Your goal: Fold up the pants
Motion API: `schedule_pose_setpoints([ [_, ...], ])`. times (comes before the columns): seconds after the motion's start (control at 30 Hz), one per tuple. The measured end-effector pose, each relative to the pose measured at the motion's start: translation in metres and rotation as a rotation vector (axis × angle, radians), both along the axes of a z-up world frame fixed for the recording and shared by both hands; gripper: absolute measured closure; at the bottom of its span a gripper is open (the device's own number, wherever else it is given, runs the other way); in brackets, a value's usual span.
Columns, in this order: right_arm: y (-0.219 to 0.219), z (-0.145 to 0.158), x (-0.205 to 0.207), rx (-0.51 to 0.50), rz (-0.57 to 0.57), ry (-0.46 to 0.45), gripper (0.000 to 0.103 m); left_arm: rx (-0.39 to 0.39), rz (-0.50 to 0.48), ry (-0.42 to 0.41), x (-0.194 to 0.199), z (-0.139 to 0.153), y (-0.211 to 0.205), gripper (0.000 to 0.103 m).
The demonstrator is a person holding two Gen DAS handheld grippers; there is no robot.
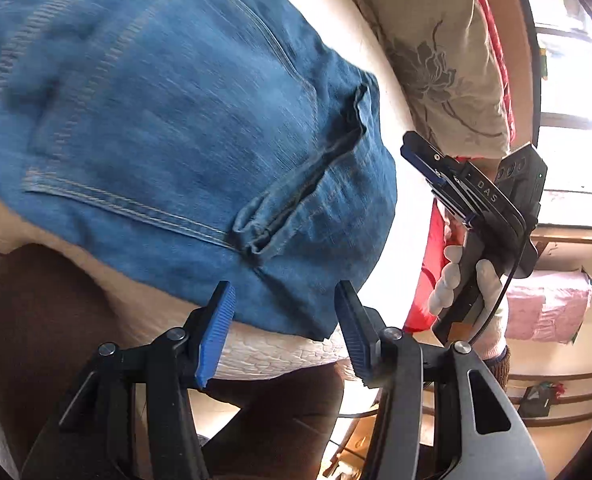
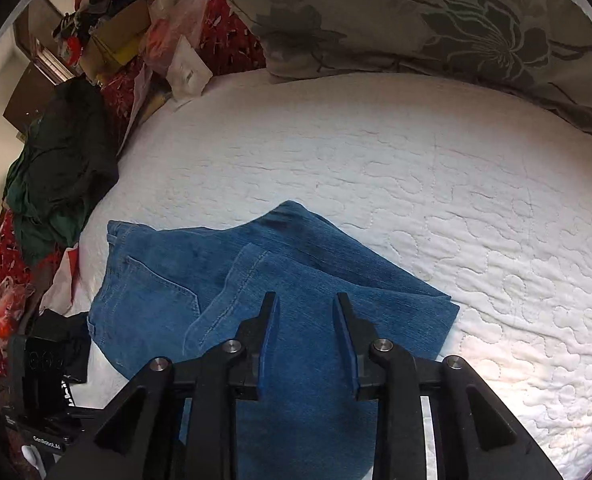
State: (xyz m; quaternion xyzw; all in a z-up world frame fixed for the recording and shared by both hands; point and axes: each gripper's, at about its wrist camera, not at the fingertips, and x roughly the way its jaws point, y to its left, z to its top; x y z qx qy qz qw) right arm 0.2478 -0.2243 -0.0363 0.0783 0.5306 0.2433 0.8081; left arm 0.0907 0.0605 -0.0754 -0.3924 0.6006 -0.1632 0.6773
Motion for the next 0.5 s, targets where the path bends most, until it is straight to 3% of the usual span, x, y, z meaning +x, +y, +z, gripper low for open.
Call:
schedule_pose_setpoints([
  [0.07,0.024,0.011,0.000,0.021,0.040,-0.001,0.059,-0.037,0.093,-0.012,-0.016,-0.004,0.039,0.052],
  [0.2,0.086,0.021,0.001,0.016,0.130,0.017,0.059,-0.116,0.346,-0.016,-0.045,-0.023,0.132,0.047],
  [0.27,0.118,0.020,0.002,0.000,0.165,0.031,0.059,-0.180,0.449,-0.010,-0.052,-0.039,0.166,0.038],
  [0.37,0.161,0.019,0.001,-0.031,0.224,0.043,0.059,-0.273,0.533,0.014,-0.052,-0.068,0.192,0.036],
  [0.5,0.208,0.019,0.001,-0.084,0.294,0.041,0.059,-0.362,0.552,0.042,-0.052,-0.094,0.193,0.036],
])
